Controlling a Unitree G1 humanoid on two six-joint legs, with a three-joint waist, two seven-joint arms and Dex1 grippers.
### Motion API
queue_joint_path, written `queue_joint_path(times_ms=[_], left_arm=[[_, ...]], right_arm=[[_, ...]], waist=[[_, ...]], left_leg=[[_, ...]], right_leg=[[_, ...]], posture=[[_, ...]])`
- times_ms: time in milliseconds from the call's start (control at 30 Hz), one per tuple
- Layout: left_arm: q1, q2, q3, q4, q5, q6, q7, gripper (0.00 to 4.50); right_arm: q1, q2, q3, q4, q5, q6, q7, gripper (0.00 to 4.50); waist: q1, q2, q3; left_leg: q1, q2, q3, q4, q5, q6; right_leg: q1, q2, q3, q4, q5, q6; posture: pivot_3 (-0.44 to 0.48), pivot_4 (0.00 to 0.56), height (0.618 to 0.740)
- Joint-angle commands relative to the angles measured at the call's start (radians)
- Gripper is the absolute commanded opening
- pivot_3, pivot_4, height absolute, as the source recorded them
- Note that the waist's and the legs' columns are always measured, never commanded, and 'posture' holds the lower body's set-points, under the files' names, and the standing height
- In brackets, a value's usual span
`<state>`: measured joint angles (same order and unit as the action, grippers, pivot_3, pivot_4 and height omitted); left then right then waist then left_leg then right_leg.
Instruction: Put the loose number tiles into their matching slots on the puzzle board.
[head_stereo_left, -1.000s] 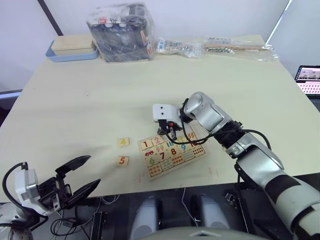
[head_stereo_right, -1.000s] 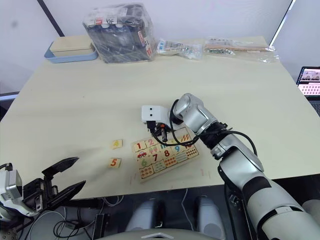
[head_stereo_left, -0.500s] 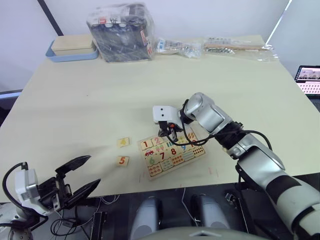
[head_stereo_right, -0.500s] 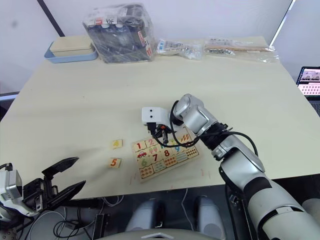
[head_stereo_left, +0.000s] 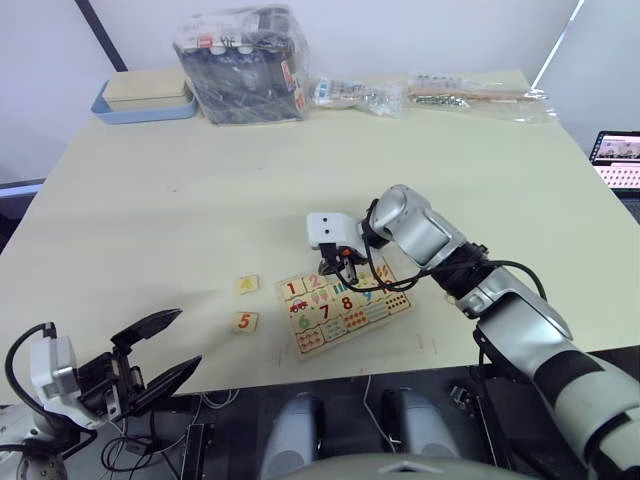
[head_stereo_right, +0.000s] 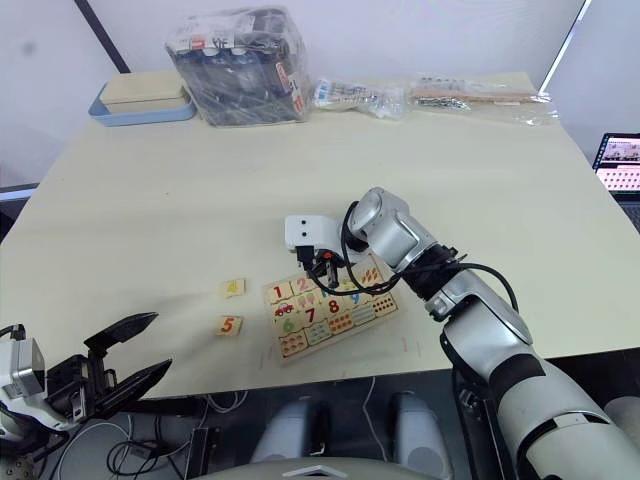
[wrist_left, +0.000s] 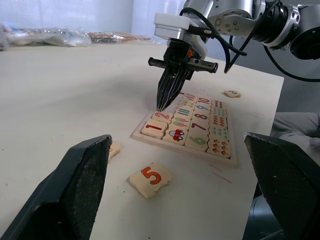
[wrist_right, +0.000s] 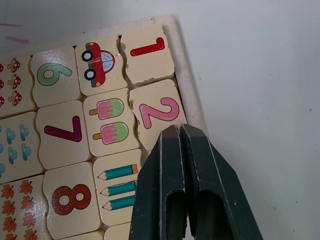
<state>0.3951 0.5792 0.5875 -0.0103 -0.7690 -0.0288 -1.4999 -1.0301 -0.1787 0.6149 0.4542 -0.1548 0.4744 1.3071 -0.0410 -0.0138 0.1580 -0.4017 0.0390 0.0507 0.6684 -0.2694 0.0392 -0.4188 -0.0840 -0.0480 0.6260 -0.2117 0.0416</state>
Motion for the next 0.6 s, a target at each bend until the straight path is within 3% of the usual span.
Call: queue_joint_path(times_ms=[33, 600], left_arm=[[0.002, 0.007, 0.009, -0.024, -0.010, -0.008, 0.001, 4.50], [-0.011, 0.006, -0.003, -0.023, -0.008, -0.004, 0.000, 4.50]], right_arm=[[0.008, -0.007, 0.012, -0.039, -0.001, 0.005, 0.016, 0.04], [0.059, -0.013, -0.017, -0.133, 0.040, 0.025, 0.010, 0.04]], waist=[[0.000, 0.000, 0.000], [0.000, 0.000, 0.000]], left_leg=[[0.000, 0.000, 0.000, 0.000, 0.000, 0.000], [0.000, 0.000, 0.000, 0.000, 0.000, 0.000]], right_leg=[[0.000, 0.000, 0.000, 0.000, 0.000, 0.000], [0.000, 0.000, 0.000, 0.000, 0.000, 0.000]], posture=[[0.000, 0.150, 0.740], [0.000, 0.150, 0.740]])
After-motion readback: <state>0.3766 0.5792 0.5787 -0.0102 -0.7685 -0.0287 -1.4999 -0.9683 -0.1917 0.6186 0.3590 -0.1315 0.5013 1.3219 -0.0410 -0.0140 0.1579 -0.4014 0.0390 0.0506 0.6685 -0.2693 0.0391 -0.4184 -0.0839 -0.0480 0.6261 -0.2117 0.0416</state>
